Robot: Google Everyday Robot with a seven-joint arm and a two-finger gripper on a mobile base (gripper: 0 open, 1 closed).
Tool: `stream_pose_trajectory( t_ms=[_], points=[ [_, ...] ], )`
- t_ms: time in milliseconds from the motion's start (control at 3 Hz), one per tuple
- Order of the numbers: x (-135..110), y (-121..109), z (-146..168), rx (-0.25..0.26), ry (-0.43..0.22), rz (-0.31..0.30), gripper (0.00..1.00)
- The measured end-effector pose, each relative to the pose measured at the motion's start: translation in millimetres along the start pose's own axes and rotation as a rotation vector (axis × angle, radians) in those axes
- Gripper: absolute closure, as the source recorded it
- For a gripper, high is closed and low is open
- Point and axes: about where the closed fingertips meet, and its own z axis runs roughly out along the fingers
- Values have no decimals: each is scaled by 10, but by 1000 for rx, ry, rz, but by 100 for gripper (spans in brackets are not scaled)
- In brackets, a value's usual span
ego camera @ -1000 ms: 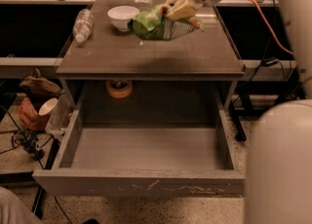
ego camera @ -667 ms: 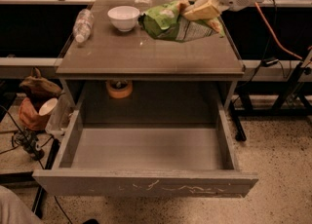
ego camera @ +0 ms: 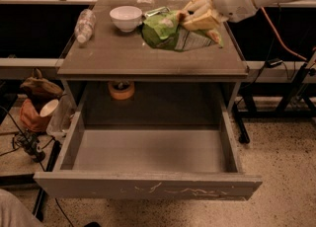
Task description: Place green rice chip bag into top drawer
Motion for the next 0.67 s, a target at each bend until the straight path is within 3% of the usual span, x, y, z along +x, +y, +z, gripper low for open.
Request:
stream_pose_trajectory(
  t_ms=[333,667],
  points=[
    [49,441,100,-52,-21,56,100],
    [179,720,252,-103,-57,122,100]
  ],
)
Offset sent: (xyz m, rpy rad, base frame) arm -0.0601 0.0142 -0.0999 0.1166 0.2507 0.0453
